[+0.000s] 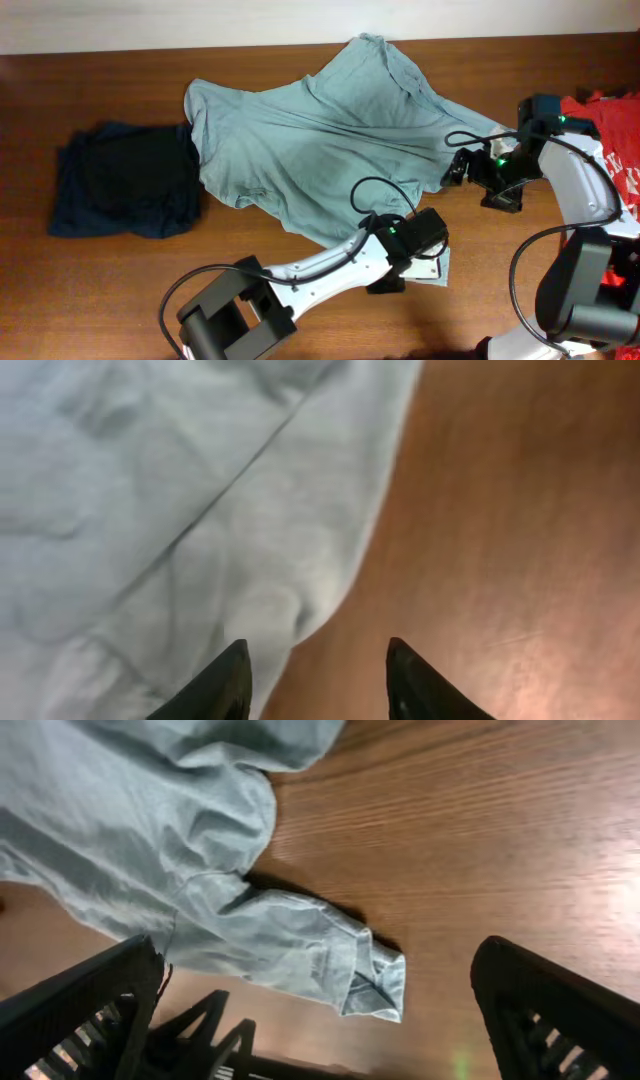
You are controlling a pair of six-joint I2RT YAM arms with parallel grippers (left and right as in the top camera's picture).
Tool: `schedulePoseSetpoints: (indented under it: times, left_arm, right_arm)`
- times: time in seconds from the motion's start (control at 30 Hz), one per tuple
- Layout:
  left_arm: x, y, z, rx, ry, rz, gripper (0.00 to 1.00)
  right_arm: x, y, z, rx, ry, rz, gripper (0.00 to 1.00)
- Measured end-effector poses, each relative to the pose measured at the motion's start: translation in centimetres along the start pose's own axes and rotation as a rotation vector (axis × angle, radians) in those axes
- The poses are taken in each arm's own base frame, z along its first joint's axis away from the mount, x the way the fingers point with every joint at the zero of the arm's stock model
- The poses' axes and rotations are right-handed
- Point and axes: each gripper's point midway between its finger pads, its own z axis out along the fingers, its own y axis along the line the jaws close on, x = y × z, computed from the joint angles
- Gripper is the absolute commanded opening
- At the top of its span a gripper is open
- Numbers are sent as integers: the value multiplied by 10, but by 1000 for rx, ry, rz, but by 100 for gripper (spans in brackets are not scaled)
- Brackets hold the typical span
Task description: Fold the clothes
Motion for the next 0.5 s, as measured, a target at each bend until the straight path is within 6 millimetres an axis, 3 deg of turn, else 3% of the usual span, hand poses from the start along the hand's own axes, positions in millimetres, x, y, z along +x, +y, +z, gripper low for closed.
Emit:
schedulePoseSetpoints:
  times: [0.5]
  left_arm:
    - [20,27,4,31,-1,-75,48]
  right_arm:
    - [-6,2,0,-8,-25,-21,98]
